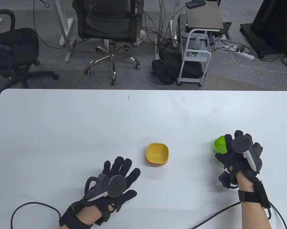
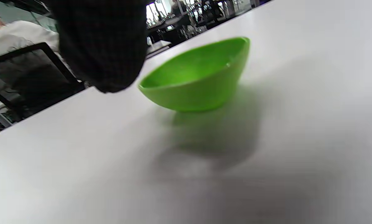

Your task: Nest small dish into small dish

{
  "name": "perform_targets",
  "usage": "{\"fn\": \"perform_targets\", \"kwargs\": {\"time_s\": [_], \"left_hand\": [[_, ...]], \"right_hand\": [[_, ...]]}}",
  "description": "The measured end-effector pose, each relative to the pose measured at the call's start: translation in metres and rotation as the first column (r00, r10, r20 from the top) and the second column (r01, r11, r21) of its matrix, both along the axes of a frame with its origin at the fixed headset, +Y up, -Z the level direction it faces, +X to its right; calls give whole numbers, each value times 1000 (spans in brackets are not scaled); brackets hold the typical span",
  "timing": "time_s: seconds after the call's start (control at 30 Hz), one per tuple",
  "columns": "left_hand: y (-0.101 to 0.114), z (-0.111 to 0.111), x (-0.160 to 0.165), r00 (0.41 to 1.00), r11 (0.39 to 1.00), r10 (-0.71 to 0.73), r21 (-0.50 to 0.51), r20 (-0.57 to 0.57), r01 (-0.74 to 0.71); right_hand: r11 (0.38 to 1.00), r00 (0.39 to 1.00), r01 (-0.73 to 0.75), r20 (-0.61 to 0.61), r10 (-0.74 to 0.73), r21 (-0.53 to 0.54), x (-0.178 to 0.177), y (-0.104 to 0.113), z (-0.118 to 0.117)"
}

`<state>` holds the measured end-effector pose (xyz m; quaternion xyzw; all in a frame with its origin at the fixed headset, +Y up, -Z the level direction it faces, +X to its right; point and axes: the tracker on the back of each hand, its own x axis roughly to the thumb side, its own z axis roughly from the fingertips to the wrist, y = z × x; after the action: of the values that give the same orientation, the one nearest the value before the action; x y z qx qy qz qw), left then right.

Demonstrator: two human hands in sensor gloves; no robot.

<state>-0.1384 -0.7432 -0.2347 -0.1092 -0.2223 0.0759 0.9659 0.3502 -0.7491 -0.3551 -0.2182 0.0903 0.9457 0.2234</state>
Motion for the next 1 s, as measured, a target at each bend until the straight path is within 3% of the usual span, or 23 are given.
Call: {"fn": "perform_targets", "kwargs": {"time_s": [0.13,0.4,0.47,0.67,1.0], "left_hand": [[0,1,1,1000,1000,3,0,2,-3],[-1,1,1,1000,1000,2,-4,-2,-2],[-1,1,1,1000,1000,0,-6,-2,0],[-1,0,1,1000,1000,5,0,-2,-5],[-2,0,0,1000,1000,9,3,-2,-9]], "right_hand": [[995,1000,2,24,0,-101,5,-19,-4],[983,998,-34,51,44,-183,6,-46,-10],[990,998,-11,63,20,-143,6,-45,-11],[986,998,15,67,-4,-165,7,-46,-10],[999,994,43,103,-40,-27,12,-36,-9]]}}
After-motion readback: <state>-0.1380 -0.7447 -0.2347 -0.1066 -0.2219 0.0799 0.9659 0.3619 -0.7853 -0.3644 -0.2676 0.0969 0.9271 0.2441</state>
